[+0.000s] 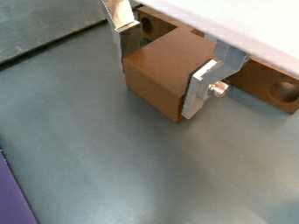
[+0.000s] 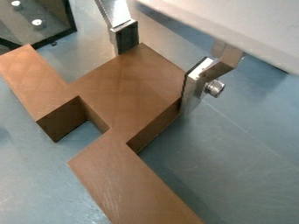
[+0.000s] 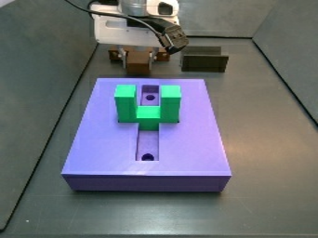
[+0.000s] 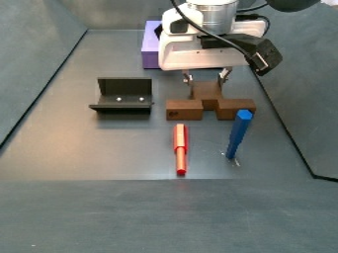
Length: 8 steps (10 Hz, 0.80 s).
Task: Pick up the brown object. Move up. Place the brown object on the fixture. Regrasp the brown object. Move to above the board. Insert the brown object.
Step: Pick up the brown object, then move up.
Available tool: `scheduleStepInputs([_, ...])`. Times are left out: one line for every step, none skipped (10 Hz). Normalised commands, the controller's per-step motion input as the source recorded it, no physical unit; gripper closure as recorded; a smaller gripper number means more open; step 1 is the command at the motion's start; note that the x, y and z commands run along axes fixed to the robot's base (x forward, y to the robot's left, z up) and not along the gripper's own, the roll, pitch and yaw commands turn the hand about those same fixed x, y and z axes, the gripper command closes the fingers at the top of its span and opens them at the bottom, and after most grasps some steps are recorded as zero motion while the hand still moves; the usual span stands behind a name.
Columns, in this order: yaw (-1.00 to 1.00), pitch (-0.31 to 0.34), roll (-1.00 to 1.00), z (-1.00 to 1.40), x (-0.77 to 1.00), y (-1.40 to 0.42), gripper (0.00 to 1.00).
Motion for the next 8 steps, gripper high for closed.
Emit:
scheduleStepInputs([0.00,0.000,0.00,0.00,0.00,0.00,1.00])
scheduleStepInputs([0.00,0.000,0.00,0.00,0.00,0.00,1.00])
scheduleStepInputs([0.00,0.000,0.00,0.00,0.00,0.00,1.00])
scheduleStepInputs([0.00,0.000,0.00,0.00,0.00,0.00,1.00])
scheduleStepInputs([0.00,0.000,0.00,0.83,0.00,0.00,1.00])
scheduleStepInputs([-0.02,-0.011,0.00,0.84,0.03,0.01,1.00])
scheduleStepInputs([-0.03,0.048,0.00,0.61,-0.03,0.01,1.00])
scheduleStepInputs([-0.02,0.036,-0.01,0.30,0.00,0.01,1.00])
